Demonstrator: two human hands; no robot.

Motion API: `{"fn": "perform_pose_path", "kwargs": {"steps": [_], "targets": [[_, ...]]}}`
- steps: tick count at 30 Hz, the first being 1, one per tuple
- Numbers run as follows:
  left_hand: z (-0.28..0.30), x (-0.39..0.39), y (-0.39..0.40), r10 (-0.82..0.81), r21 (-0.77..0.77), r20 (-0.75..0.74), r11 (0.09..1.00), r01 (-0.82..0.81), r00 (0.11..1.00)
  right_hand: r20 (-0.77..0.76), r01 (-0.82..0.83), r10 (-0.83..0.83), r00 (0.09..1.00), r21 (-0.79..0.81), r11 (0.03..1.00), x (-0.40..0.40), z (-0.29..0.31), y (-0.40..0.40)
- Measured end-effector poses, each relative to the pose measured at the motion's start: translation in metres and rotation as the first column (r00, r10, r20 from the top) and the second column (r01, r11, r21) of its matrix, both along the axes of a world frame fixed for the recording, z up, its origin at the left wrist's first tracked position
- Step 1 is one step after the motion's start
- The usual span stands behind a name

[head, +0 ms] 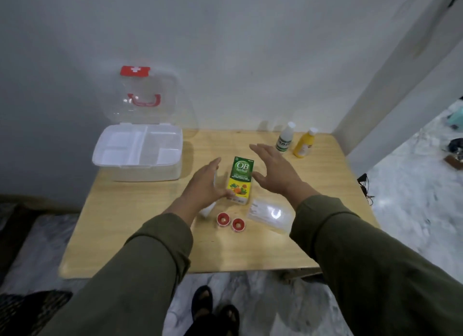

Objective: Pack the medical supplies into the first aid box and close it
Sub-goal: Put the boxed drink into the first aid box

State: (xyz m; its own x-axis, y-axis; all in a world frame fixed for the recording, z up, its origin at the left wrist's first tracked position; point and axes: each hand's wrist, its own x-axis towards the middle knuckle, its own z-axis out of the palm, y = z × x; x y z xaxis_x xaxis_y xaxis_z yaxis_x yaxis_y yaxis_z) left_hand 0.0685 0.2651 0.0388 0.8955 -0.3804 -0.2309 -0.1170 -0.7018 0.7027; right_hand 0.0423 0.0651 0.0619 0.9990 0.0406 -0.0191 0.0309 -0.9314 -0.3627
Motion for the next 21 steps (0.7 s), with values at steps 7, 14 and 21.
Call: {"fn": "perform_pose_path", "kwargs": {"steps": [7,14,21], "targets": [[-0.023,0.001,-0.028,-0.065,-0.054,-0.097,0.997,0.06,0.993,-0.158,-0.071,0.055,0.986,-0.098,0.993,0.022,-0.026,-0.02],[-0.035,0.005,-0.041,0.007,-0.033,-0.157,0.999,-0.012,0.988,-0.233,-0.296,0.244,0.941,-0.222,0.929,0.046,-0.043,-0.026],[-0.03,0.016,-0.049,-0.036,0.031,-0.153,0.999,0.041,0.988,-0.219,-0.338,0.289,0.932,-0.231,0.912,0.056,-0.053,-0.032]]}}
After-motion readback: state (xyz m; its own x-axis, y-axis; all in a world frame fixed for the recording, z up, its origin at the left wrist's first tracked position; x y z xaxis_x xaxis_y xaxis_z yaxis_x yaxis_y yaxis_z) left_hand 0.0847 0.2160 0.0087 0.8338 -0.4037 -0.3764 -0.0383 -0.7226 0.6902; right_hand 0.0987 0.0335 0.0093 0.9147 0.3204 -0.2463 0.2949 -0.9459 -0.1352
